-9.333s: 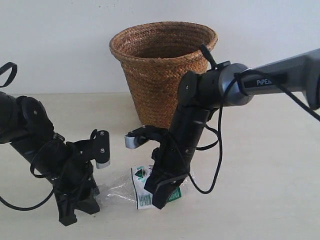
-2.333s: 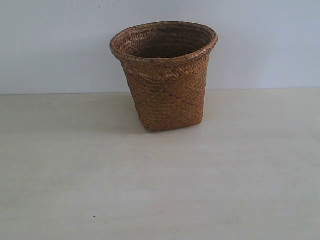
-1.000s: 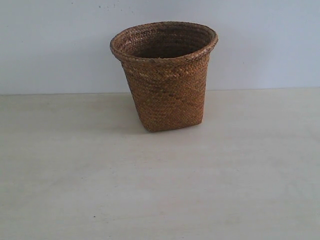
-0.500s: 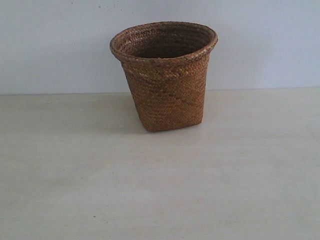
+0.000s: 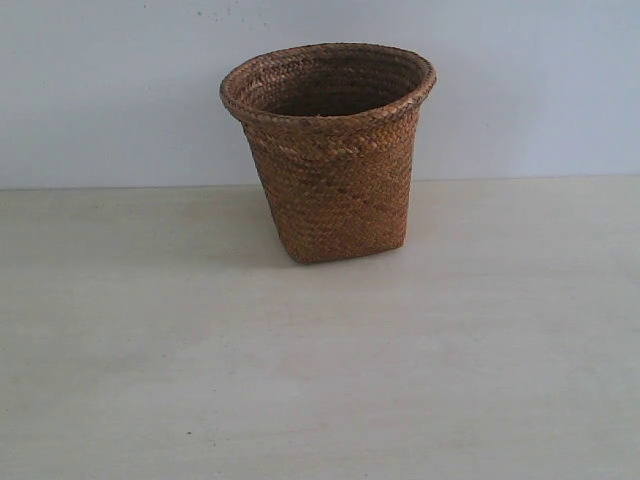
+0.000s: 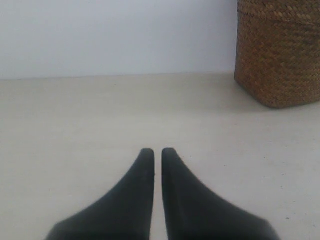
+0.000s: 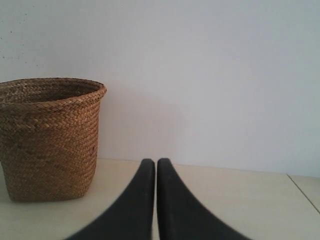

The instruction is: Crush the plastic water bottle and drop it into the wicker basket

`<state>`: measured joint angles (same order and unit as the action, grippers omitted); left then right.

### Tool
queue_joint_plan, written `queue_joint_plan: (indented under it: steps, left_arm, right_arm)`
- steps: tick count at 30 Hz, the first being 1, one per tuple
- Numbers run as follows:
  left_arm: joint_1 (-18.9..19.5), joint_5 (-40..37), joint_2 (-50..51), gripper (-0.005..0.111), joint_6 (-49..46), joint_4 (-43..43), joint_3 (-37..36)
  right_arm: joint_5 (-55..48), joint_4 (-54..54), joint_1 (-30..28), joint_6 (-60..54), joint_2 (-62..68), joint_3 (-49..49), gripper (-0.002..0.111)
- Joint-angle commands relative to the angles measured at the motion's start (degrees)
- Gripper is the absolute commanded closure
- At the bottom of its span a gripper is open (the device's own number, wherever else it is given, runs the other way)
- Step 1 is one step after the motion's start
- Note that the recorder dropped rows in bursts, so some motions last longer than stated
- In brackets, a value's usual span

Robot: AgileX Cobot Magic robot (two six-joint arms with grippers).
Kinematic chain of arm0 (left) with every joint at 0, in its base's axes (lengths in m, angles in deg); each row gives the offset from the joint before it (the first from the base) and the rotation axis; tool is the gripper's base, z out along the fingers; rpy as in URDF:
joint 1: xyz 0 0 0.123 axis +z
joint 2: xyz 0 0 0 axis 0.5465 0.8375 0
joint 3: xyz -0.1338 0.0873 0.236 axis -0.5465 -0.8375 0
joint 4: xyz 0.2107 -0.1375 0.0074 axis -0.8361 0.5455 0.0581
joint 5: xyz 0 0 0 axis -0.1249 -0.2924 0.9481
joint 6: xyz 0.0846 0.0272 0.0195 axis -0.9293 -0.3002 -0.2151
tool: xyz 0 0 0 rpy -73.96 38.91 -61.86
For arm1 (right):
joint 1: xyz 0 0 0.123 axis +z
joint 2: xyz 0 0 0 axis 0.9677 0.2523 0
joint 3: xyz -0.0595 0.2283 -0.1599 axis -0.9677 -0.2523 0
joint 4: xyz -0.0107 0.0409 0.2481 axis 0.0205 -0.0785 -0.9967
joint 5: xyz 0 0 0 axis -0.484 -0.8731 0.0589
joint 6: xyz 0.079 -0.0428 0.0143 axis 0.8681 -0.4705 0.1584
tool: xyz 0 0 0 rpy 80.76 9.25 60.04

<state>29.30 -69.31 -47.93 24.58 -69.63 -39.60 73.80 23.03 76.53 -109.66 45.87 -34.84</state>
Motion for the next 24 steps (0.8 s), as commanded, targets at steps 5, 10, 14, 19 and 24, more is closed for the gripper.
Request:
queue_joint_plan:
  steps: [5, 10, 14, 19, 24]
  left_arm:
    - [0.22, 0.09, -0.19, 0.102, 0.79, -0.11, -0.2]
    - [0.22, 0.09, -0.19, 0.102, 0.79, -0.11, -0.2]
    - [0.22, 0.24, -0.19, 0.102, 0.79, -0.11, -0.2]
    - [0.22, 0.24, -0.19, 0.102, 0.79, -0.11, -0.2]
    - [0.22, 0.12, -0.19, 0.102, 0.79, -0.11, -0.2]
  right_arm:
    - [-3.02, 13.7, 0.06, 17.98, -0.16, -0.2, 0.108]
    - [-4.7, 16.3, 0.06, 19.1, -0.16, -0.2, 0.108]
    - [-4.93, 17.6, 0.06, 20.97, -0.16, -0.2, 0.108]
    - [-4.93, 18.63, 0.06, 22.82, -0.16, -0.2, 0.108]
    - [-5.32, 18.77, 0.06, 24.96, -0.16, -0.2, 0.108]
